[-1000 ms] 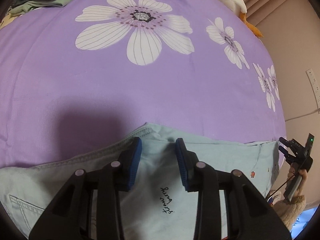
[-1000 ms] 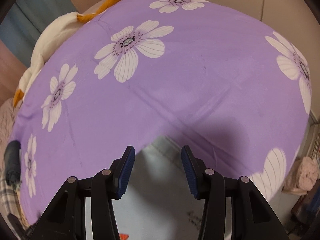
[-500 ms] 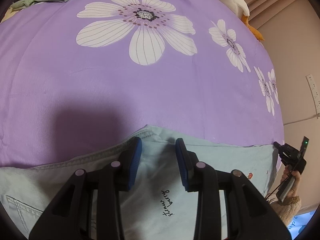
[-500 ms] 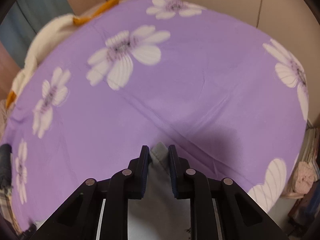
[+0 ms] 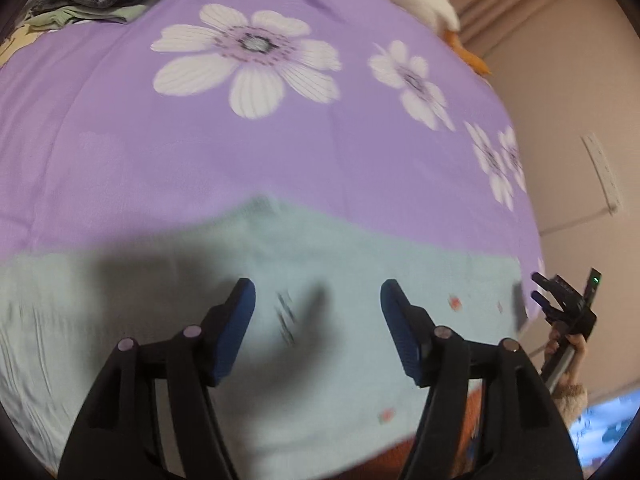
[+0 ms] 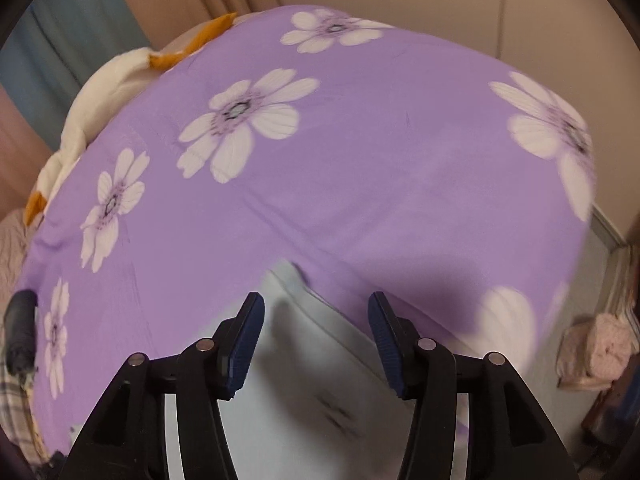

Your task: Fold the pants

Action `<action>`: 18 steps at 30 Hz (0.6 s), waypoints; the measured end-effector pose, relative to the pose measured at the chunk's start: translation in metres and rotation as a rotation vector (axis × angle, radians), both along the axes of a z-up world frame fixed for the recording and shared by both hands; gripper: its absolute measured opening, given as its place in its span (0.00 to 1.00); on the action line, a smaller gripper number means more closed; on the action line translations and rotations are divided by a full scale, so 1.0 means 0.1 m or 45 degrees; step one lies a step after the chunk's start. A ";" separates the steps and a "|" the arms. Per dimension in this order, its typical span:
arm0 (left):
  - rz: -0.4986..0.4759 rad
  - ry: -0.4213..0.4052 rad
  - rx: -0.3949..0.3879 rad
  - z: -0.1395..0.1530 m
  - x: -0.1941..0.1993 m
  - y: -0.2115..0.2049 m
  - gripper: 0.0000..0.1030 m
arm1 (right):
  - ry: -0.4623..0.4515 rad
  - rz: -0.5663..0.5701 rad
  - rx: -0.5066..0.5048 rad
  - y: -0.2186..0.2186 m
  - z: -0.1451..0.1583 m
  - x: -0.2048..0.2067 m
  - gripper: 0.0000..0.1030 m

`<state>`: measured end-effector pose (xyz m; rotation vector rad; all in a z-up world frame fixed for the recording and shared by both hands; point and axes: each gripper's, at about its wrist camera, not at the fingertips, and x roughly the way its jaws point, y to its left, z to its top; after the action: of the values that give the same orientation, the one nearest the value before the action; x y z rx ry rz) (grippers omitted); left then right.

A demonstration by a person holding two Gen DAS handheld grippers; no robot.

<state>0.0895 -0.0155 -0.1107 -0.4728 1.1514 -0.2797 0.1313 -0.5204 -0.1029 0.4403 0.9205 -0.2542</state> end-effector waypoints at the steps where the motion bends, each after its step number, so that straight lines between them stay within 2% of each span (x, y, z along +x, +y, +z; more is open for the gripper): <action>1: -0.020 0.012 -0.006 0.01 -0.06 -0.03 0.63 | 0.011 -0.020 0.008 -0.05 -0.01 -0.11 0.52; 5: -0.072 0.056 -0.017 -0.04 -0.30 -0.17 0.63 | 0.079 -0.027 0.043 -0.11 -0.16 -0.34 0.52; 7: -0.092 0.082 0.006 -0.09 -0.36 -0.22 0.63 | 0.084 -0.021 0.039 -0.09 -0.23 -0.39 0.48; 8: -0.101 0.101 0.009 -0.13 -0.37 -0.25 0.63 | 0.090 -0.026 0.023 -0.09 -0.28 -0.41 0.35; 9: -0.104 0.123 0.012 -0.17 -0.37 -0.26 0.62 | 0.103 -0.040 0.001 -0.08 -0.29 -0.39 0.16; 11: -0.107 0.159 0.030 -0.26 -0.38 -0.29 0.62 | 0.121 -0.070 -0.051 -0.08 -0.32 -0.40 0.11; 14: -0.107 0.151 0.055 -0.29 -0.39 -0.33 0.62 | 0.082 -0.076 -0.044 -0.10 -0.23 -0.46 0.07; 18: -0.100 0.169 0.077 -0.35 -0.36 -0.37 0.62 | 0.054 -0.087 -0.052 -0.13 -0.17 -0.53 0.07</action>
<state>0.0534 -0.0520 -0.1461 -0.3982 1.3062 -0.2842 0.0787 -0.5336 -0.1203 0.4306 0.9412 -0.3449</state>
